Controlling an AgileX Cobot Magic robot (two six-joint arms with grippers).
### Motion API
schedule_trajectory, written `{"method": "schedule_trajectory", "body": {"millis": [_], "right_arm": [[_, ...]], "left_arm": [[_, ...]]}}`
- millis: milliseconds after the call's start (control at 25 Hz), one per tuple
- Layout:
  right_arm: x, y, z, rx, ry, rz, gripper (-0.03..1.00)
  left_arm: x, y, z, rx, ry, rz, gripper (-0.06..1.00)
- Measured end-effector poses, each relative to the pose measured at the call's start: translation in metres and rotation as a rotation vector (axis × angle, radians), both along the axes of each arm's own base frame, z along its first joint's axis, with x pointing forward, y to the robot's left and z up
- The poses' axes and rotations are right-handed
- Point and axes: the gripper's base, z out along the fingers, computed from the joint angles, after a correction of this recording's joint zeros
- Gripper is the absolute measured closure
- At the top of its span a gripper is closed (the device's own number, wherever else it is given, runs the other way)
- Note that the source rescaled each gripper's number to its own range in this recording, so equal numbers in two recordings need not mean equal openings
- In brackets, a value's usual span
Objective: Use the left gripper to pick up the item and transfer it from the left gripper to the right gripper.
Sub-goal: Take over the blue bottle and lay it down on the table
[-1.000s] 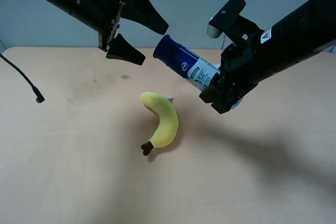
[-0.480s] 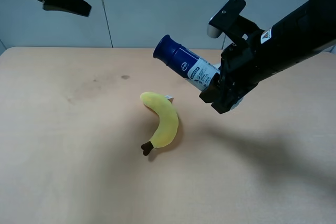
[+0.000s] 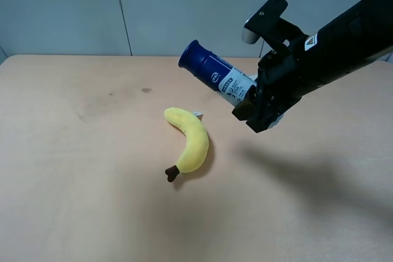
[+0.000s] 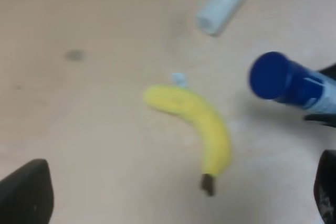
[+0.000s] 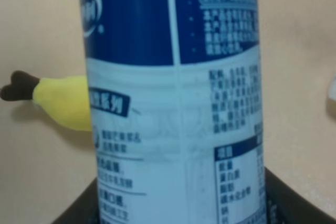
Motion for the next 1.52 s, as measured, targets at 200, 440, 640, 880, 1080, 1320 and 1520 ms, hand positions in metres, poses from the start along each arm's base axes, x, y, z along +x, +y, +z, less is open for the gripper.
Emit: {"method": "schedule_trajectory", "body": {"millis": [200,440,640,880,1080,1320,1520], "right_arm": [[0.0,0.0,0.0,0.005,0.003,-0.003,0.89],[0.0,0.0,0.0,0.005,0.003,-0.003,0.89],[0.0,0.0,0.0,0.005,0.003,-0.003,0.89],[0.0,0.0,0.0,0.005,0.003,-0.003,0.89],[0.0,0.0,0.0,0.005,0.003,-0.003,0.89],[0.0,0.0,0.0,0.005,0.005,-0.003,0.89],[0.0,0.0,0.0,0.004,0.007,-0.003,0.89]], "left_arm": [[-0.054,0.01,0.005,0.086,-0.075,0.097,-0.06],[-0.118,0.017,-0.03,0.147,-0.091,0.158,-0.06],[-0.17,0.017,-0.063,0.161,-0.147,0.16,-0.06],[-0.217,0.021,-0.104,0.203,-0.265,0.19,-0.06],[-0.235,0.025,-0.135,0.204,-0.306,0.259,-0.06],[-0.23,0.028,-0.161,0.215,-0.239,0.296,-0.05],[-0.228,0.032,-0.163,0.238,-0.245,0.326,-0.05]]}}
